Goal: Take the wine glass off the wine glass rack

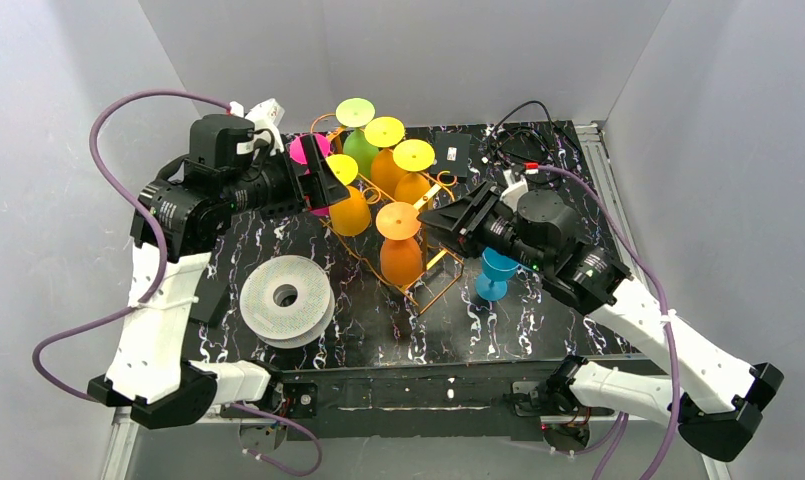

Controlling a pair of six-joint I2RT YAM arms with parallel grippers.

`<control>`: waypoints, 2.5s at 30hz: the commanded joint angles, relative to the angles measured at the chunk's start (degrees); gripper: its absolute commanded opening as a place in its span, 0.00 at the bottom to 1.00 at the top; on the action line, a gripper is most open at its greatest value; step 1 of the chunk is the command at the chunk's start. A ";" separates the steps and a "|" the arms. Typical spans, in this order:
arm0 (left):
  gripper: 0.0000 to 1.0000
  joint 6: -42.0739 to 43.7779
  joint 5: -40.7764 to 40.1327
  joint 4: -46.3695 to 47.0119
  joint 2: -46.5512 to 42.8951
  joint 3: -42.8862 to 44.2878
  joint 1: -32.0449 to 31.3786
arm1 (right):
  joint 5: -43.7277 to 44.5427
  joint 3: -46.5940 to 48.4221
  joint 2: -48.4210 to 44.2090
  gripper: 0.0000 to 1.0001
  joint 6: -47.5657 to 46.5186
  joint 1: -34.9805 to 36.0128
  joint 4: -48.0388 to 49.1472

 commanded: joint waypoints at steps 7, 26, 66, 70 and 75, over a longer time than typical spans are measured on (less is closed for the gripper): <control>0.98 0.59 4.22 -0.07 -1.50 -0.25 1.63 | 6.19 -0.08 -0.53 0.47 1.17 3.40 1.72; 0.98 0.77 5.10 0.59 -2.67 -1.34 1.71 | 7.14 0.94 2.47 0.34 1.82 4.93 2.08; 0.98 0.01 5.62 1.56 -4.35 -4.04 1.68 | 6.87 1.33 2.28 0.01 2.45 5.54 6.93; 0.98 -0.11 5.71 1.65 -4.43 -4.09 1.70 | 6.94 1.68 2.48 0.01 2.32 5.54 7.11; 0.98 -0.11 5.75 1.73 -4.41 -4.19 1.71 | 6.80 2.11 2.54 0.01 2.05 5.54 6.78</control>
